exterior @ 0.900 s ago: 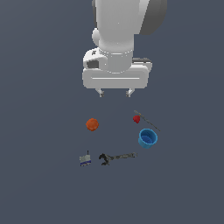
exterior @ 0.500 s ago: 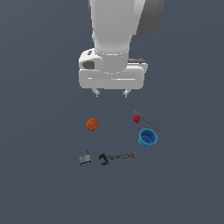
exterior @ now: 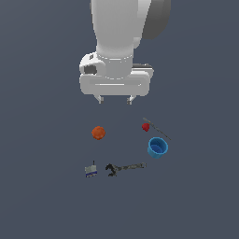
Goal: Pick up a designated object from a clutter of objects.
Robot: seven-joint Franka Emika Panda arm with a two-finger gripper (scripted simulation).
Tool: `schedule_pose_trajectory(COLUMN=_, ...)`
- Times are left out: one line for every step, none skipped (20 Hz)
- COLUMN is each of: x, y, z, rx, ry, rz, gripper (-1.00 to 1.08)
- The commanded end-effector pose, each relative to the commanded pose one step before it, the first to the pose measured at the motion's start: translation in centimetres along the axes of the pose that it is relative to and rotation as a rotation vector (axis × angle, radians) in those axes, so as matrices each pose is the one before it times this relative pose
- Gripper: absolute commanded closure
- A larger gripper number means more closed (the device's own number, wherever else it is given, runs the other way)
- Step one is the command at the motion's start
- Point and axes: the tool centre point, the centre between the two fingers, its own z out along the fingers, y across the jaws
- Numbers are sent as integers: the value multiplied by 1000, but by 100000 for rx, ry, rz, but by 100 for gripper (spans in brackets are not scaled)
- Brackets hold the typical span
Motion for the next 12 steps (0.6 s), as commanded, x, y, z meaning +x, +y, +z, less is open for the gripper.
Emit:
schedule_pose_trajectory(x=16, y=105, z=294, rx=68, ry=-47, rz=-986, gripper=-92)
schedule_pose_trajectory(x=11, y=80, z=174, rx=32, ry=-13, rz=-617, gripper=-92)
schedule_pose_trajectory(x=12, y=91, z=200, rx=37, ry=-14, rz=-713, gripper=-92)
schedule_pose_trajectory(x=12, y=97, z=226, rx=47, ry=-11, rz=-810, gripper=-92)
schedule_pose_trajectory(x=11, y=103, z=256, rx=60, ry=-7, rz=-914, gripper=-92)
schedule_pose_trajectory(x=10, y=110, z=284, rx=71, ry=-3, rz=-1017, gripper=-92)
schedule_pose_trajectory(x=8, y=121, z=311, rx=76, ry=-2, rz=-1113, gripper=-92)
schedule_pose_trajectory(x=3, y=138, z=338, rx=78, ry=-4, rz=-1207, gripper=-92)
schedule_pose_trajectory(x=-2, y=151, z=365, rx=81, ry=-5, rz=-1306, gripper=-92)
schedule_pose_trajectory(x=-8, y=161, z=392, rx=86, ry=-3, rz=-1406, gripper=-92)
schedule_pose_trajectory(x=-15, y=172, z=420, rx=92, ry=0, rz=-1505, gripper=-92)
schedule_pose_trajectory(x=-24, y=184, z=447, rx=96, ry=2, rz=-1605, gripper=-92)
